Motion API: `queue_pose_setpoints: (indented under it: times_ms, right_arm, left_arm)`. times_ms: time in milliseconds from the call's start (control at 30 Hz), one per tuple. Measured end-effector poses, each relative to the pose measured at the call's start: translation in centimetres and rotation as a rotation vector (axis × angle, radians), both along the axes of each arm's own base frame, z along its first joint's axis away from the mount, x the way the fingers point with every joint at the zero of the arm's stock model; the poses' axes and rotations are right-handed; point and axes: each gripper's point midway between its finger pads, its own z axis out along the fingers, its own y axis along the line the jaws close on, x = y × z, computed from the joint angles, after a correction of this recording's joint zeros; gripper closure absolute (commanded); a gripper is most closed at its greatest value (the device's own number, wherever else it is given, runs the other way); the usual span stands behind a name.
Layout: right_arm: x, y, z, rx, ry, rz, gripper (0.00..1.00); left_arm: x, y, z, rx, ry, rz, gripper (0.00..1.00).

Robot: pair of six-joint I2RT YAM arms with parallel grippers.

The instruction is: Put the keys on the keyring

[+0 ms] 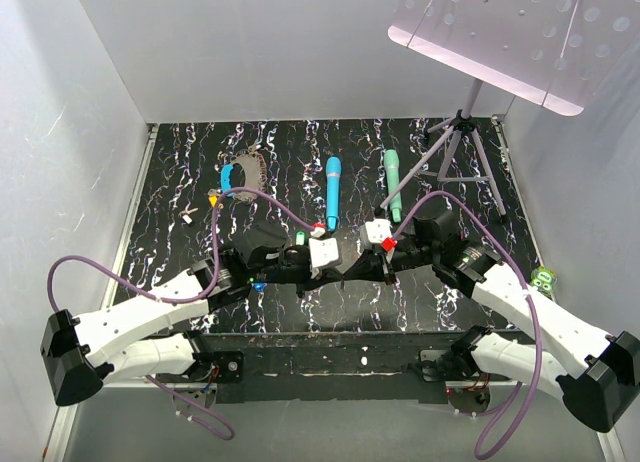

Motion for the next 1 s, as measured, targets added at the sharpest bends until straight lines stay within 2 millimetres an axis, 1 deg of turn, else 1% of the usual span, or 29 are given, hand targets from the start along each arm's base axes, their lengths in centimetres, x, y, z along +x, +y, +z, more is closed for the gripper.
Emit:
queue_pose_setpoints:
  times_ms: [33,133,200,233,300,367,467,567,700,767,833,867,900,1000]
  right_arm:
    - [0.0,0.0,0.0,0.0,0.0,-0.001,0.99]
    - [0.0,0.0,0.1,-0.003,0.0,-0.001,0.99]
    - [-0.3,-0.3,0.1,-0.008,0.004,0.0,0.99]
    - [-0.4,-0.4,0.2,-0.004,-0.003,-0.001,0.99]
    - [-0.8,-0.9,1.3,0.054,-0.072,-0.005,0.99]
    - [-1.7,-1.6,2.4,0.141,-0.17,-0.003,0.99]
    - [-3.1,-2.5,2.9,0.216,-0.258,0.022,0.99]
    - [-3.7,-2.7,2.8,0.25,-0.333,0.063,0.99]
    - [-4.4,-3.0,1.5,0.262,-0.405,0.119,0.99]
    - [-4.7,-3.0,1.3,0.268,-0.436,0.148,0.99]
    - [-4.8,-2.9,1.3,0.277,-0.465,0.168,0.99]
    - [-4.8,-2.9,1.3,0.279,-0.472,0.174,0.99]
    - [-4.8,-2.8,1.2,0.281,-0.479,0.181,0.99]
    - [-4.8,-2.6,0.8,0.276,-0.48,0.197,0.99]
  left_arm:
    - [0.0,0.0,0.1,-0.001,-0.001,0.004,0.82]
    - [0.3,0.3,0.5,-0.026,-0.019,0.029,0.58]
    - [0.4,1.0,0.8,-0.062,-0.047,0.055,0.48]
    - [0.3,1.6,0.9,-0.083,-0.065,0.068,0.45]
    - [0.0,2.9,1.1,-0.121,-0.098,0.092,0.42]
    - [-0.2,4.3,1.3,-0.163,-0.145,0.122,0.38]
    - [-0.3,6.2,2.0,-0.219,-0.224,0.166,0.36]
    - [0.1,7.1,2.4,-0.248,-0.283,0.199,0.36]
    - [0.8,7.3,1.7,-0.224,-0.312,0.224,0.37]
    - [1.1,7.1,0.8,-0.204,-0.315,0.229,0.36]
    - [1.3,7.0,-0.5,-0.181,-0.31,0.23,0.32]
    - [1.4,6.9,-1.1,-0.17,-0.308,0.23,0.31]
    - [1.4,6.9,-1.6,-0.159,-0.304,0.23,0.28]
    - [1.6,6.9,-2.3,-0.144,-0.302,0.233,0.22]
